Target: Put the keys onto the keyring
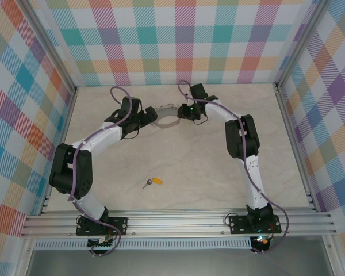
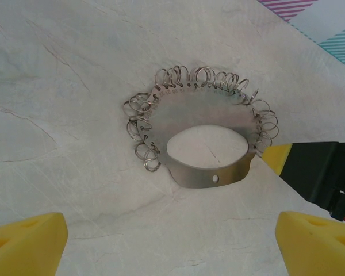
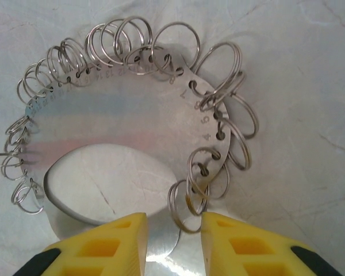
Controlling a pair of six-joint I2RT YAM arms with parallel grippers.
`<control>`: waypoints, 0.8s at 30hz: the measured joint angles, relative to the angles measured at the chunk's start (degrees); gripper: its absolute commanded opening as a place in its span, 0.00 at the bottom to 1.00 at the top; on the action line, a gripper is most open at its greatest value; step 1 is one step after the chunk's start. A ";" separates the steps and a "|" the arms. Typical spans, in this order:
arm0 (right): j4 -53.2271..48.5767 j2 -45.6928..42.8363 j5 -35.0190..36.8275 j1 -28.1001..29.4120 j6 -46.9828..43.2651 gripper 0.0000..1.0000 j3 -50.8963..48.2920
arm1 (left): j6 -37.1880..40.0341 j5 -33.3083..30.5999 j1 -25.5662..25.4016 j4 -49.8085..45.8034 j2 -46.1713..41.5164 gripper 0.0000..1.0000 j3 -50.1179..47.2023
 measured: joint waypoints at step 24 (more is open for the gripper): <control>-3.10 1.77 1.44 0.00 -3.96 0.00 2.56 | -1.42 0.04 0.48 0.07 -0.02 0.93 -0.50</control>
